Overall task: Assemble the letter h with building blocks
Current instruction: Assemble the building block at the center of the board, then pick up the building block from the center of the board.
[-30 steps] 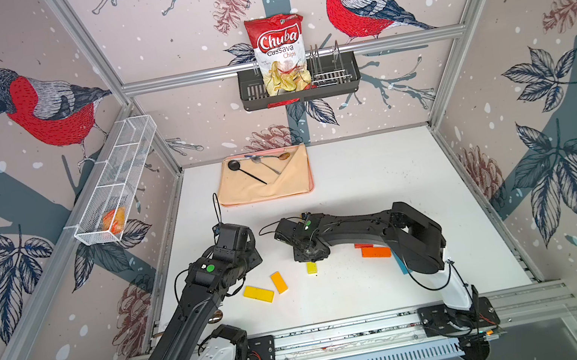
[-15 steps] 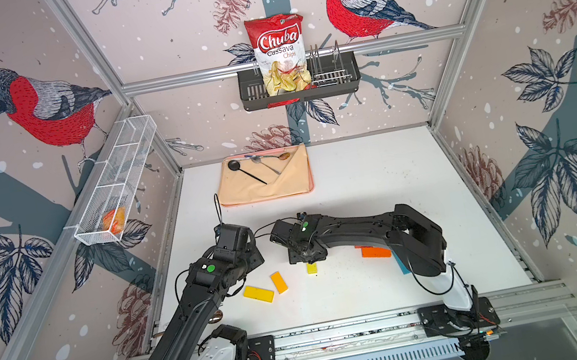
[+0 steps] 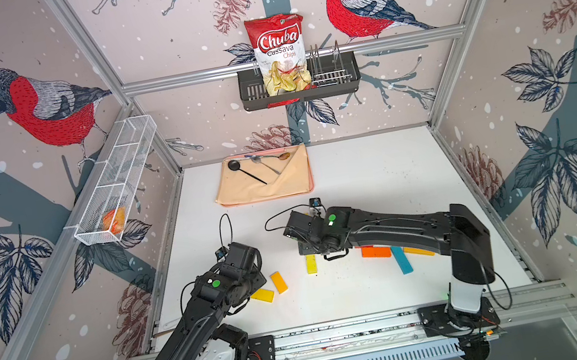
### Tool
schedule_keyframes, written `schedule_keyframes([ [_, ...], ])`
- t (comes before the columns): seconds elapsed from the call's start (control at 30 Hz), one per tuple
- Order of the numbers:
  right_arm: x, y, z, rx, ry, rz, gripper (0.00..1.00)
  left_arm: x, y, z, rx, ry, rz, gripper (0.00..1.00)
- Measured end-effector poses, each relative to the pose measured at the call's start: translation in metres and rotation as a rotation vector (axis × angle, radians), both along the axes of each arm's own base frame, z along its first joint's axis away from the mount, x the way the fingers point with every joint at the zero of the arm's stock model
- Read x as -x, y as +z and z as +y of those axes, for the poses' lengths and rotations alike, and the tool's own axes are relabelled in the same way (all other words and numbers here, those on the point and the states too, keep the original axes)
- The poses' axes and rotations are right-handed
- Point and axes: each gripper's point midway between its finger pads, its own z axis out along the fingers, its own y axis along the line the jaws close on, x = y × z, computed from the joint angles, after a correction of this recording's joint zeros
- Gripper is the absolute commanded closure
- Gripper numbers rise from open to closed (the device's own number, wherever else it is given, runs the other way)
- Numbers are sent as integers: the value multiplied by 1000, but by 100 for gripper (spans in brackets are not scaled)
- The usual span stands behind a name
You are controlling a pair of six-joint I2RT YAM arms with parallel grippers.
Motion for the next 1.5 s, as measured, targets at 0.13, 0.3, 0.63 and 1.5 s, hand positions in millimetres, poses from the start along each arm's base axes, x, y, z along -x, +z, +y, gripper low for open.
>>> schedule_keyframes([
  [0.13,-3,8,-39,-24,-47,-22,26,18,-29,6,-22,69,95,33],
  [0.3,0,12,-70,-52,-78,-39,26,20,-51,4,-9,140,140,32],
  [0.63,4,13,-87,-86,-84,-53,25,-8,-54,-9,-15,178,127,37],
  [1.5,-12,49,-165,-225,-253,-164,24,-22,-50,-7,-146,15,146,87],
])
